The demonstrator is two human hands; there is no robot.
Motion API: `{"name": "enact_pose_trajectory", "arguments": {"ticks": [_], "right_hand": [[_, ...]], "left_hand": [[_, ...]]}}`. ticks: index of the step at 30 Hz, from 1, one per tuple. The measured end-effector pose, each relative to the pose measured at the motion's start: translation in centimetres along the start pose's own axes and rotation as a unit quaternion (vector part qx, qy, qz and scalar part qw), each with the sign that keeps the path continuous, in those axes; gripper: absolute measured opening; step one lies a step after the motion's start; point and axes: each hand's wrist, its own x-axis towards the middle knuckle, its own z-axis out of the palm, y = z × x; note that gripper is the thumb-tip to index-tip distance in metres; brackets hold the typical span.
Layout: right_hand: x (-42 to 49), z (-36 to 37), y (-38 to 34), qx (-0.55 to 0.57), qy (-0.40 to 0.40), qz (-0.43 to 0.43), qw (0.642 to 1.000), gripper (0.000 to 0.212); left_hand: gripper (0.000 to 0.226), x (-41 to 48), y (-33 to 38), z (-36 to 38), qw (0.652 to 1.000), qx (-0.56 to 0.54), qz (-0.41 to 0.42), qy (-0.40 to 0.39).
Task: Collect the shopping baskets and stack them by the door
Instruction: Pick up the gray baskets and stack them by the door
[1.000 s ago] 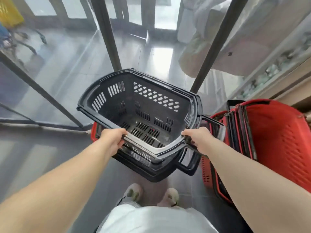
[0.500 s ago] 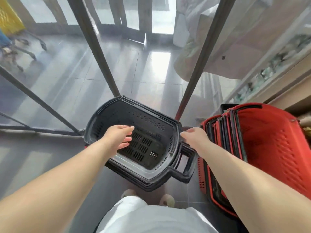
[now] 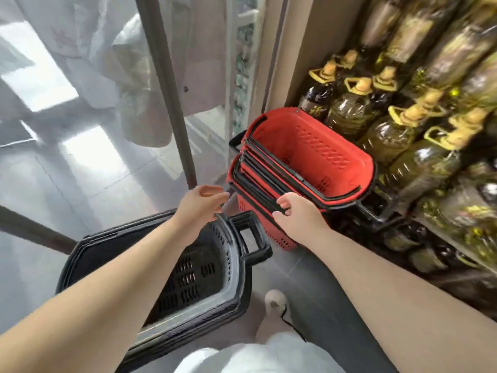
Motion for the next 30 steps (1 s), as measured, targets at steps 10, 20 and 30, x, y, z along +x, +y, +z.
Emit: {"name": "enact_pose_trajectory", "arguments": {"ticks": [10, 20, 30], "right_hand": [[-20.7, -2.3, 9.7, 0.112, 0.201, 0.264, 0.937, 0.026], [-42.9, -1.2, 19.1, 0.177, 0.309, 0.465, 0.81, 0.029], [-62.0, 2.4, 27.8, 0.206, 0.287, 0.569, 0.743, 0.024]], "left_hand": [[0.009, -10.3, 1.1, 15.7, 0.942, 0.137, 0.092, -0.293], [0.006, -26.3, -4.3, 30.3, 0.835, 0.257, 0.14, -0.466], [0.014, -42.2, -15.0, 42.4, 0.766, 0.341, 0.117, -0.532]]}}
